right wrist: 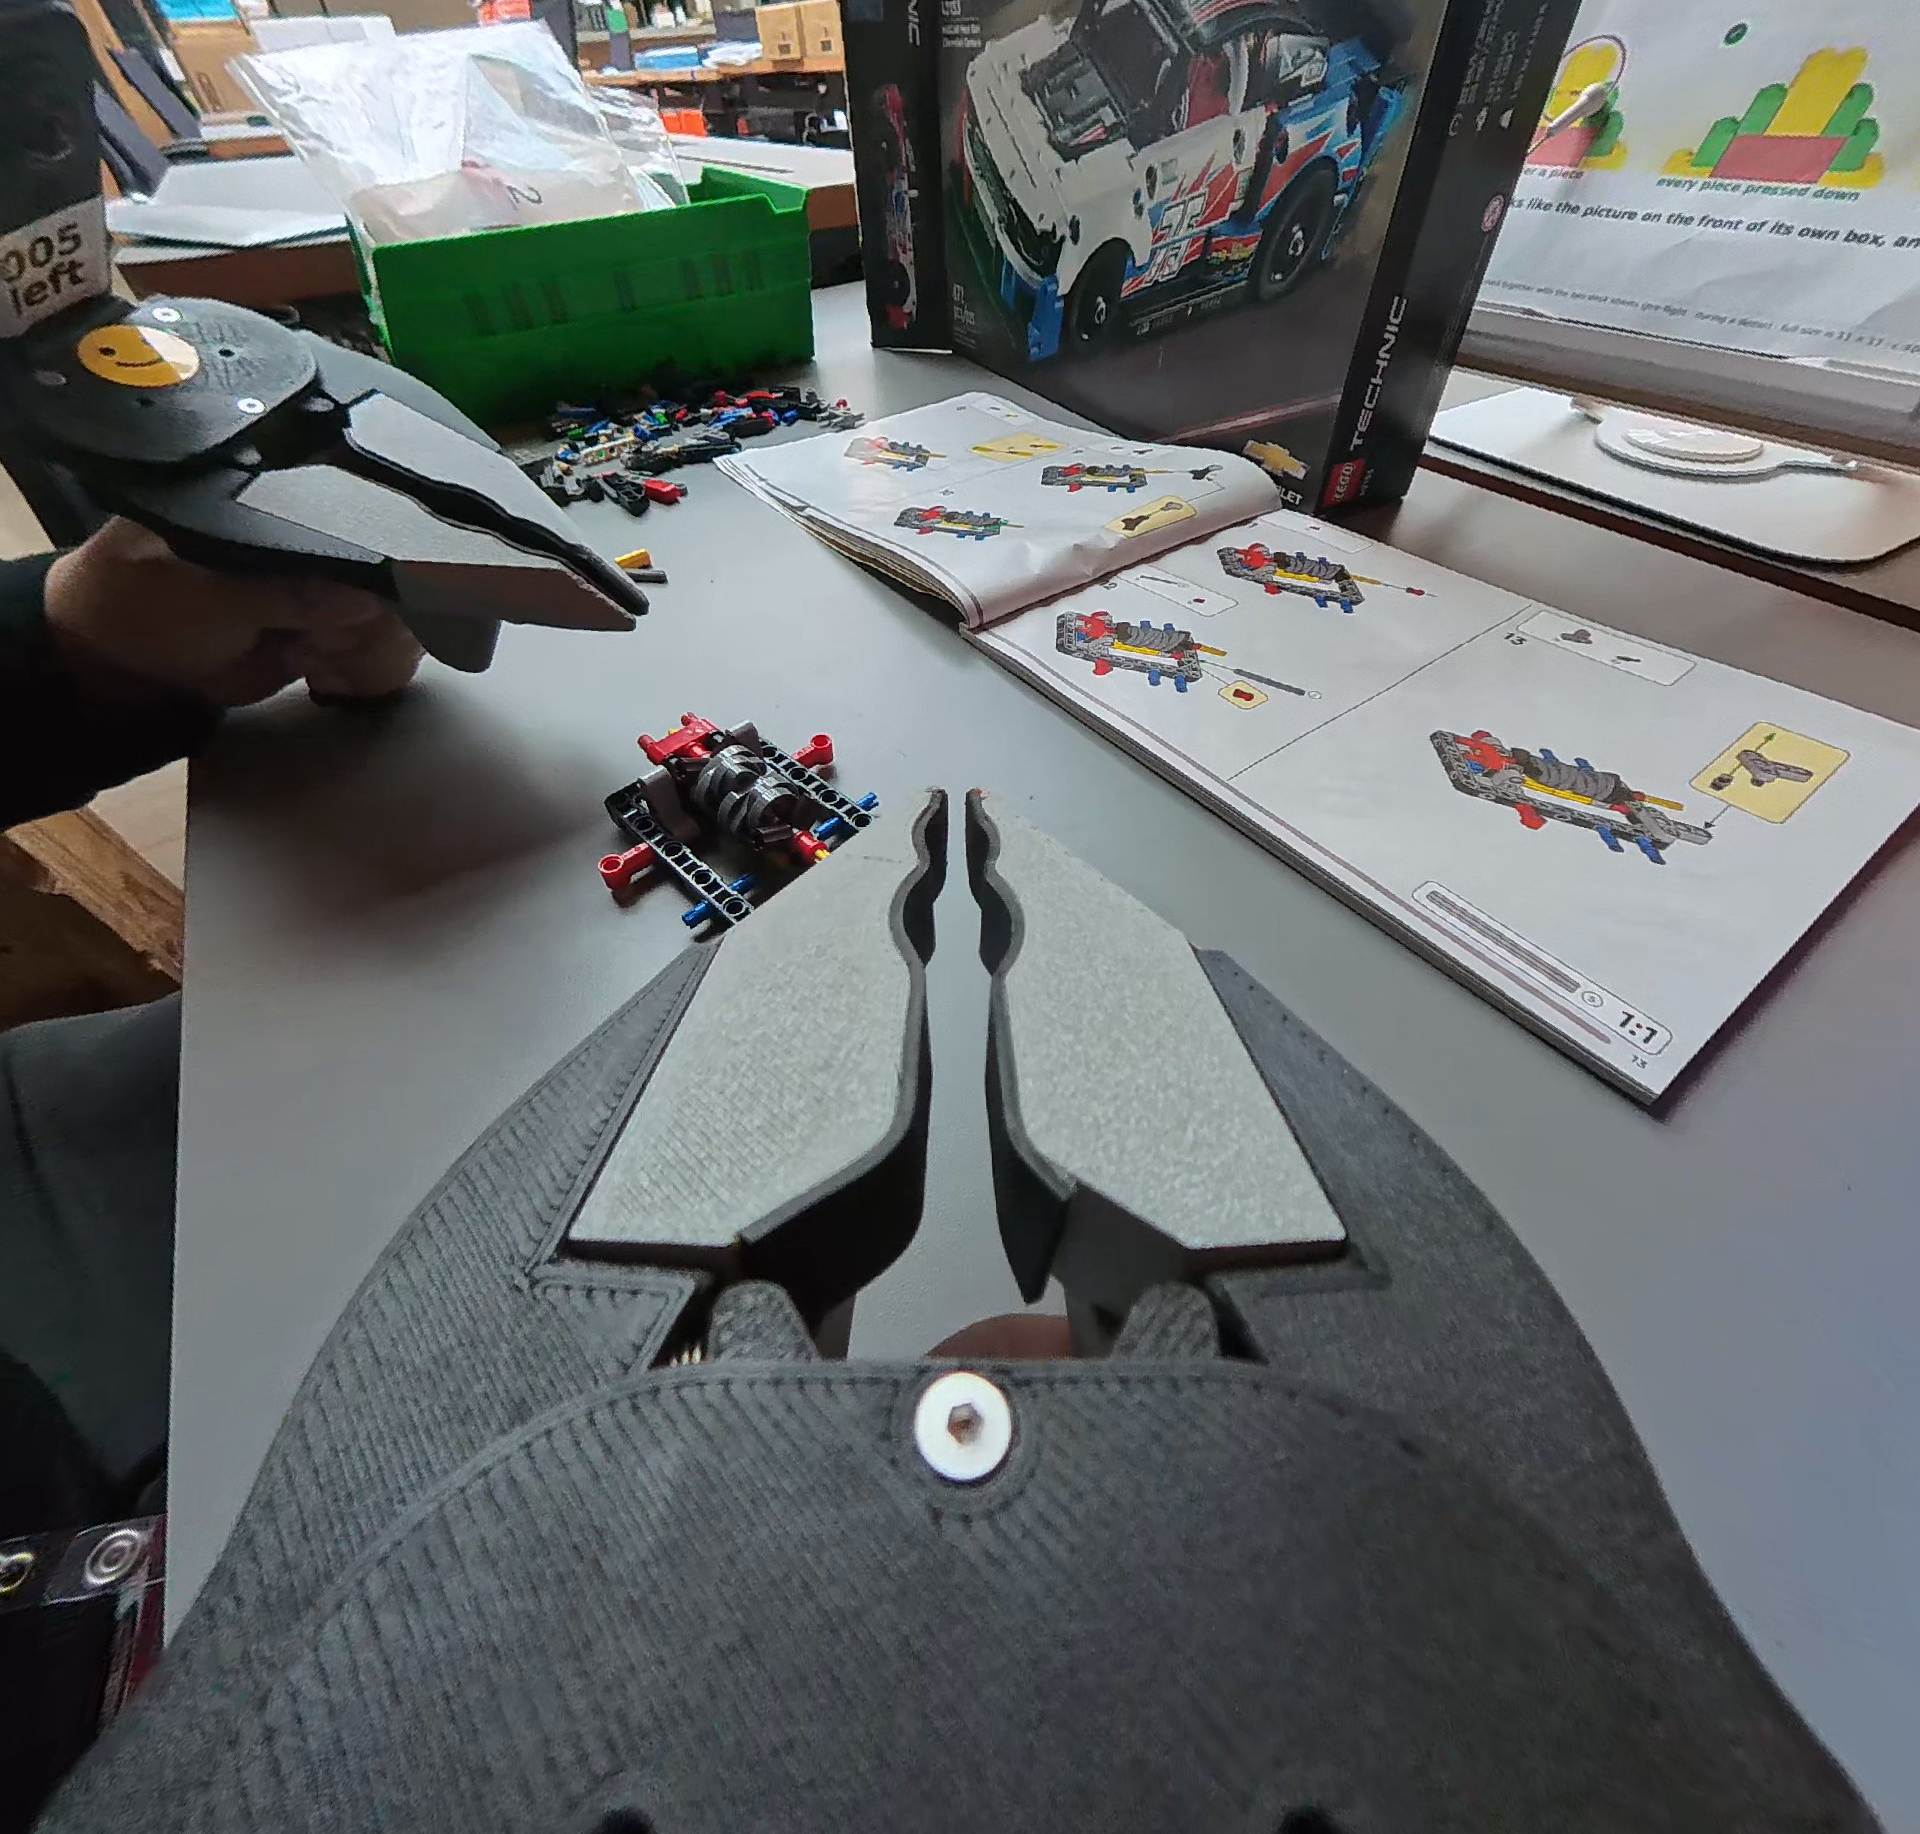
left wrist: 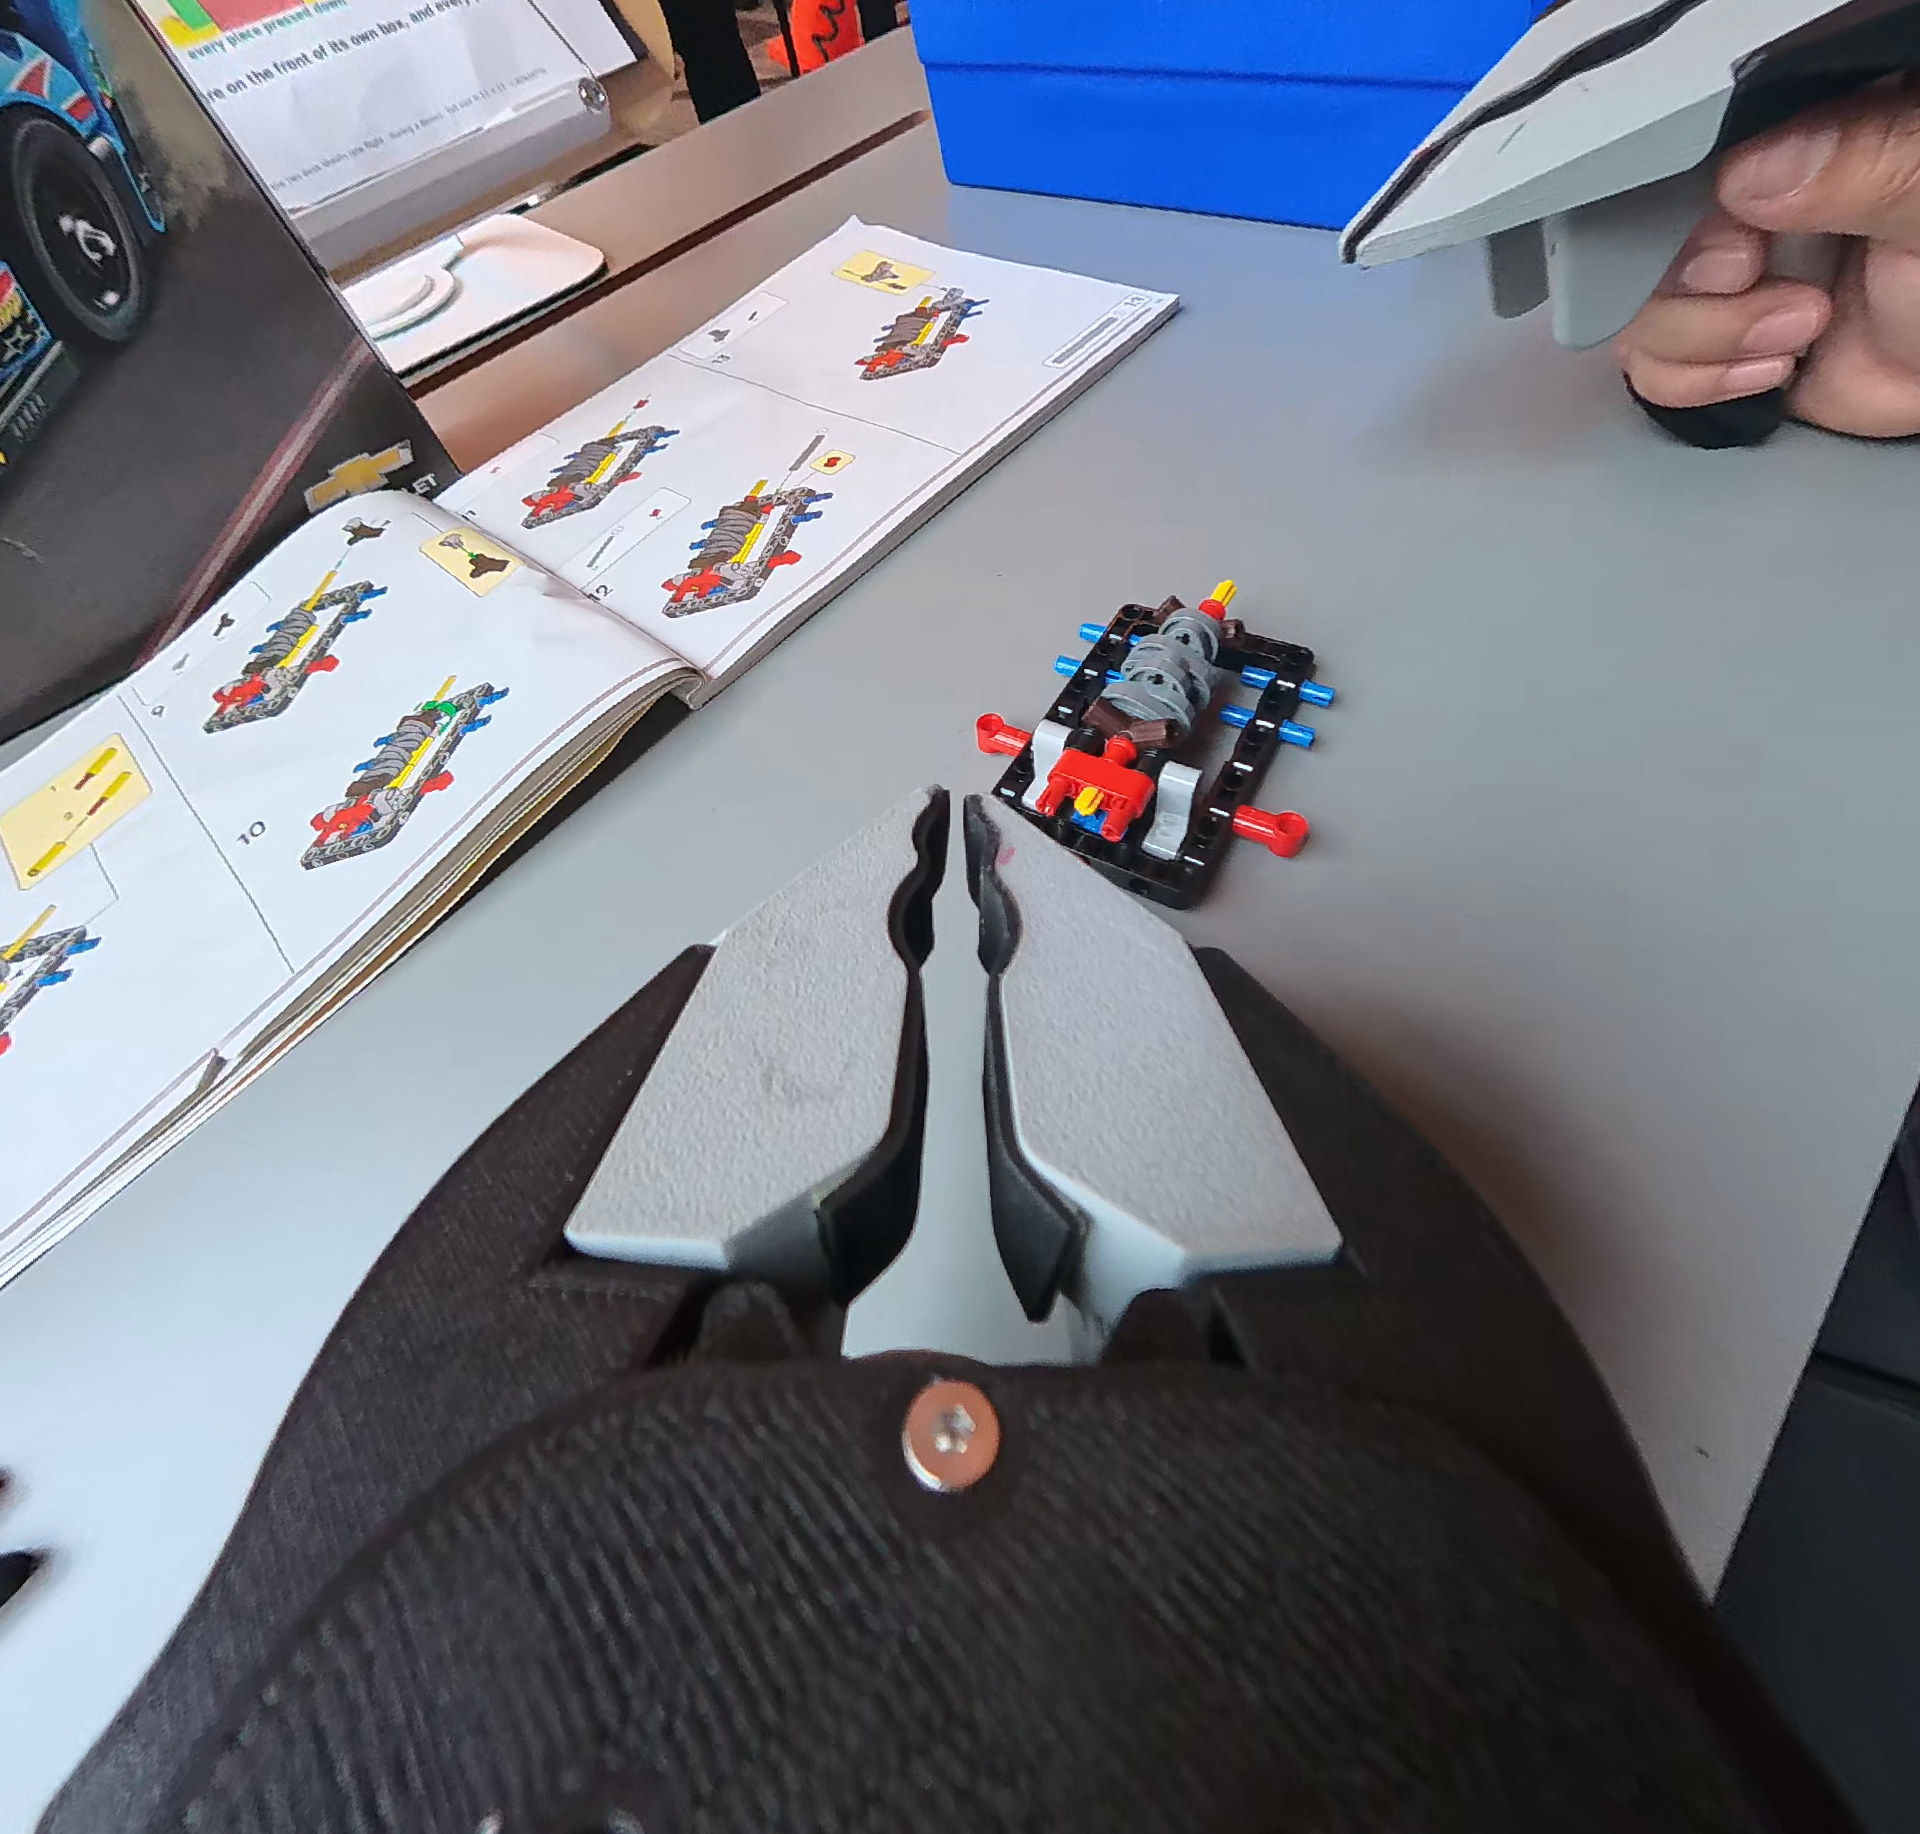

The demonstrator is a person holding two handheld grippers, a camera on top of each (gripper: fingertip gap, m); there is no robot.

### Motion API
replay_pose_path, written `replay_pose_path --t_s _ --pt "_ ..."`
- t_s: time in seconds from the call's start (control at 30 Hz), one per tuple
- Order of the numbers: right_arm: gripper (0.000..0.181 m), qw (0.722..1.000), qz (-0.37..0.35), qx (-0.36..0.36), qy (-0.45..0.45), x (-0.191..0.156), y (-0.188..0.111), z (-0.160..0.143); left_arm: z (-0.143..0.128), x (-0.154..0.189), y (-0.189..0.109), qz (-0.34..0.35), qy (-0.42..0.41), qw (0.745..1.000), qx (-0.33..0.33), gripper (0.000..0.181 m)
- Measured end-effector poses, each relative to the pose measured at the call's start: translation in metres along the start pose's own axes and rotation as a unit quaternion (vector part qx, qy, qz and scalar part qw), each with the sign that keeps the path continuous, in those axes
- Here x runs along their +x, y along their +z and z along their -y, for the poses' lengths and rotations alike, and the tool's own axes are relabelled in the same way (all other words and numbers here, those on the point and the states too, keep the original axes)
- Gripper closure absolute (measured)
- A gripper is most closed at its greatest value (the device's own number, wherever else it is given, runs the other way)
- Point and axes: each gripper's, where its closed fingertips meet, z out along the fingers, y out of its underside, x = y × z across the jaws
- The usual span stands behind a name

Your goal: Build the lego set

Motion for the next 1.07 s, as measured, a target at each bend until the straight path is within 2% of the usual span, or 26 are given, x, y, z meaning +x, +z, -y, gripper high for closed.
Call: replay_pose_path --t_s 0.4,1.07 --pt "0.181 1.000 0.005 -0.006 0.004 -0.0004 0.0013 -0.0016 -0.0046 0.0016 0.0038 -0.010 -0.004 1.000 -0.020 0.179" --pt "0.177 1.000 0.000 -0.014 -0.014 -0.0029 0.0031 -0.0037 -0.0085 0.0030 0.0070 -0.009 0.004 0.999 -0.036 0.165"
